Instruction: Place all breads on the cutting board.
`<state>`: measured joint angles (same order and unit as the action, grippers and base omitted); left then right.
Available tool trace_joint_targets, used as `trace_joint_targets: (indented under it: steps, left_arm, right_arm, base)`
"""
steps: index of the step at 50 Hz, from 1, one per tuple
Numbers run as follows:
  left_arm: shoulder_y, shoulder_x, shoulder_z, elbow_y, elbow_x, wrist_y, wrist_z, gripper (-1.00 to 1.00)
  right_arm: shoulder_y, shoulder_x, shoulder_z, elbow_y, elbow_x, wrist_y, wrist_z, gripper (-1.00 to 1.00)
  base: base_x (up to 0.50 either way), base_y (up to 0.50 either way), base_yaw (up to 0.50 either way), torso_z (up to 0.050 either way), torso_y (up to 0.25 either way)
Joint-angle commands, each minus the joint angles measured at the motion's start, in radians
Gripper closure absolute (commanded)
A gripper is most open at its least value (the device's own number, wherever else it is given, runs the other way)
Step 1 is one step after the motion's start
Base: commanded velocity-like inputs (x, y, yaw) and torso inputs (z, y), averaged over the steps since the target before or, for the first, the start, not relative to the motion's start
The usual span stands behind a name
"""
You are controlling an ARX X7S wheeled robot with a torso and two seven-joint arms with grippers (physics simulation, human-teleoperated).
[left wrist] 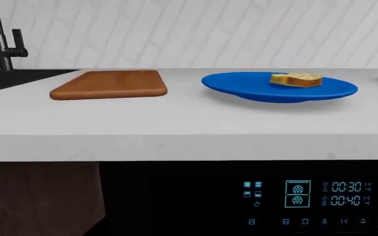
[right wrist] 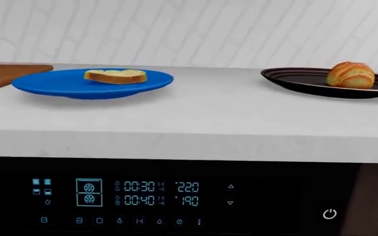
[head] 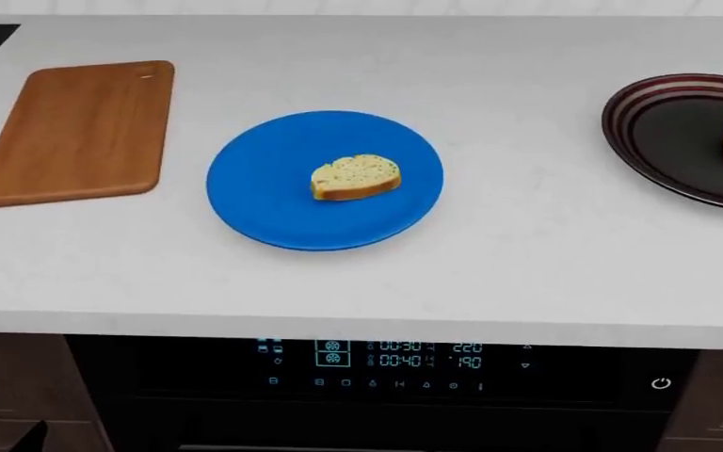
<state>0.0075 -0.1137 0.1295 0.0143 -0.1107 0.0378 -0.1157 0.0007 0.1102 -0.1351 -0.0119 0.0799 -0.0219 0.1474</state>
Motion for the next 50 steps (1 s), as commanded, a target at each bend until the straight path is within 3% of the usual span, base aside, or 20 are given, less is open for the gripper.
trace_joint_targets:
  steps: [1, 17, 19, 22, 24, 27, 32, 37, 39, 41, 43, 44, 46, 47, 50]
  left_arm:
    - [-0.002, -0.010, 0.010, -0.002, -0.013, 0.006, -0.010, -1.00]
    - [-0.004, -0.021, 0.024, -0.008, -0.024, 0.016, -0.024, -1.00]
    - [-0.001, -0.020, 0.000, 0.012, -0.082, -0.016, -0.018, -1.00]
    - [0.014, -0.030, -0.008, 0.064, -0.092, -0.036, -0.030, -1.00]
    - [0.022, -0.048, 0.007, 0.137, 0.009, -0.059, -0.091, -1.00]
    - [0.005, -0.080, -0.024, 0.381, -0.048, -0.289, -0.110, -1.00]
    - [-0.046, -0.129, -0.063, 0.638, -0.101, -0.550, -0.142, -1.00]
    - [-0.159, -0.166, -0.143, 0.905, -0.228, -0.899, -0.180, -1.00]
    - [-0.236, -0.169, -0.236, 1.031, -0.359, -1.084, -0.208, -1.00]
    - [-0.278, -0.358, -0.230, 1.032, -0.659, -1.023, -0.491, -1.00]
    - [-0.356, -0.541, -0.210, 1.032, -0.959, -0.937, -0.760, -1.00]
    - [-0.416, -0.642, -0.139, 1.033, -1.109, -0.884, -0.870, -1.00]
    - [-0.567, -0.853, 0.080, 1.033, -1.246, -0.697, -1.012, -1.00]
    - [-0.626, -0.926, 0.200, 1.033, -1.243, -0.609, -1.039, -1.00]
    - [-0.890, -1.100, 0.640, 1.033, -1.166, -0.360, -1.090, -1.00]
  right_arm:
    - [0.001, 0.008, -0.007, 0.004, 0.004, -0.005, 0.024, -1.00]
    - [-0.004, 0.023, -0.029, -0.017, -0.021, -0.014, 0.059, -1.00]
    - [-0.009, 0.027, -0.038, -0.027, -0.028, -0.011, 0.058, -1.00]
    - [-0.014, 0.040, -0.047, -0.093, -0.030, 0.058, 0.055, -1.00]
    - [-0.038, 0.074, -0.065, -0.210, -0.081, 0.136, 0.062, -1.00]
    - [-0.058, 0.096, -0.021, -0.460, -0.045, 0.301, 0.069, -1.00]
    - [0.016, 0.120, -0.007, -0.657, -0.025, 0.558, 0.067, -1.00]
    - [0.120, 0.136, -0.001, -0.894, -0.004, 0.831, 0.061, -1.00]
    - [0.190, 0.136, -0.005, -1.029, 0.014, 1.009, 0.060, -1.00]
    - [0.248, 0.237, -0.009, -1.035, 0.211, 1.019, 0.230, -1.00]
    - [0.416, 0.521, -0.116, -1.035, 0.511, 0.926, 0.530, -1.00]
    - [0.526, 0.615, -0.208, -1.035, 0.661, 0.880, 0.680, -1.00]
    - [0.740, 0.753, -0.431, -1.035, 0.961, 0.738, 0.980, -1.00]
    - [0.809, 0.796, -0.527, -1.035, 1.054, 0.677, 1.098, -1.00]
    - [1.056, 0.901, -0.836, -1.035, 1.096, 0.502, 1.210, -1.00]
  base:
    - [0.16, 0.00, 0.00, 0.000, 0.000]
    - [0.24, 0.00, 0.00, 0.000, 0.000]
    - [0.00, 0.00, 0.00, 0.000, 0.000]
    - [0.00, 0.00, 0.00, 0.000, 0.000]
    - [0.00, 0.00, 0.00, 0.000, 0.000]
    - [0.00, 0.00, 0.00, 0.000, 0.000]
    - [0.00, 0.00, 0.00, 0.000, 0.000]
    - [0.00, 0.00, 0.00, 0.000, 0.000]
    - [0.00, 0.00, 0.00, 0.000, 0.000]
    - [0.00, 0.00, 0.00, 0.000, 0.000]
    - [0.00, 0.00, 0.00, 0.000, 0.000]
    - [0.00, 0.00, 0.00, 0.000, 0.000]
    - [0.00, 0.00, 0.00, 0.000, 0.000]
    - [0.00, 0.00, 0.00, 0.000, 0.000]
    - [0.00, 0.00, 0.00, 0.000, 0.000]
